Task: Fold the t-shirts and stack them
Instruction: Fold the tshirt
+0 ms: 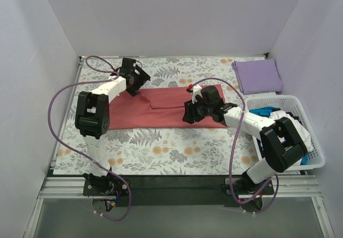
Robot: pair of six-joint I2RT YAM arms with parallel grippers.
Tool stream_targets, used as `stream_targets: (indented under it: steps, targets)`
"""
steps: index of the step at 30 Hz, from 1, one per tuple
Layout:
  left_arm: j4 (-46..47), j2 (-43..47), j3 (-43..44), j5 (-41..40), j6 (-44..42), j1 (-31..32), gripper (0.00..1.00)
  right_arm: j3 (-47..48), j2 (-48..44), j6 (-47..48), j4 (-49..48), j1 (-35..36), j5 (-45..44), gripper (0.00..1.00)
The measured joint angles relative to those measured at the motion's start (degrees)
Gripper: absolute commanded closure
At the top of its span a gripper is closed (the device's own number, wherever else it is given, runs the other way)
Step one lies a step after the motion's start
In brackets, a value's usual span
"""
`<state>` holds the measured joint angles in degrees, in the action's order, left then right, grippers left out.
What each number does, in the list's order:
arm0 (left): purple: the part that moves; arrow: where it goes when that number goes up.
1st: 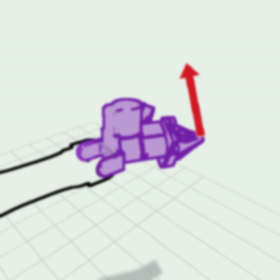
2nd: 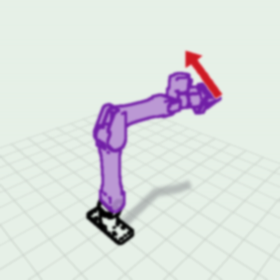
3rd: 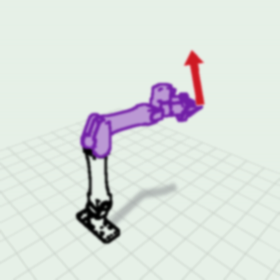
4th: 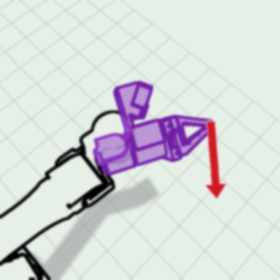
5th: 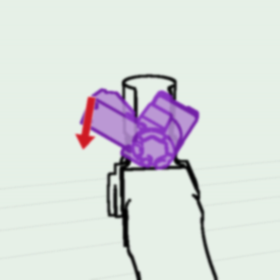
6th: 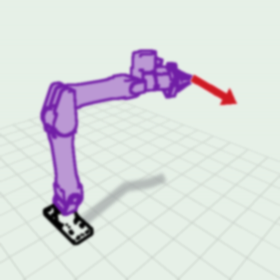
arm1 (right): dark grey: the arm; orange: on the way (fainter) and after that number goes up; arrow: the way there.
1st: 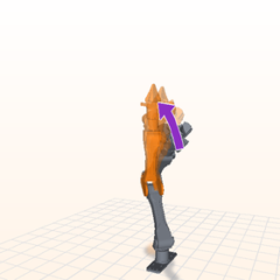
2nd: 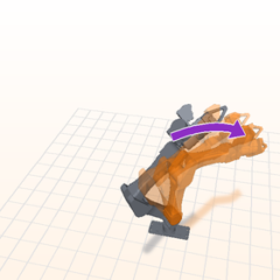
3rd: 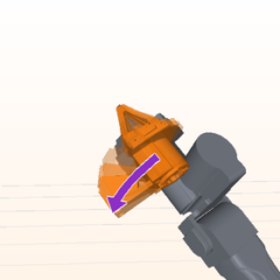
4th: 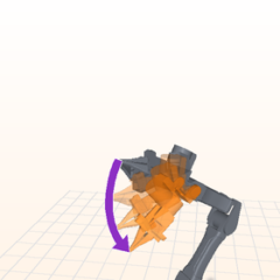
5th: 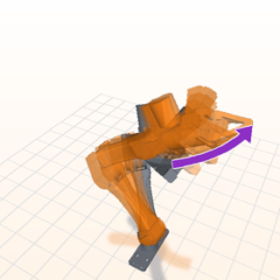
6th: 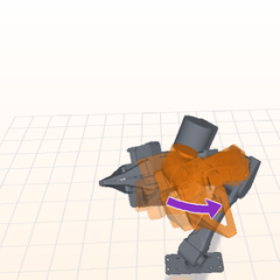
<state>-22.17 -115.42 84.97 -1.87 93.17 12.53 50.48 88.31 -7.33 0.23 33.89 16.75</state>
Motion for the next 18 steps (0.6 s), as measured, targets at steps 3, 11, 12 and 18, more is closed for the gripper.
stream_targets:
  steps: [3, 11, 12, 18]
  targets:
    - [0.1, -2.3, 2.1, 1.4, 1.3, 0.0, 0.18, -0.1, -0.4, 0.1, 0.0, 0.0, -0.3, 0.46]
    - [-0.6, -5.6, 4.8, 4.2, 2.5, 0.0, 0.16, -0.8, -1.6, 0.4, 0.2, -0.1, -2.4, 0.46]
    - [-0.7, -5.0, 4.8, 4.0, 2.4, 0.0, 0.16, -0.8, -1.7, 0.5, 0.2, -0.1, -2.9, 0.46]
    - [-1.4, 6.4, -1.9, -1.2, 0.4, 0.0, 0.16, -0.8, -1.8, 1.1, 2.4, -1.7, -6.2, 0.47]
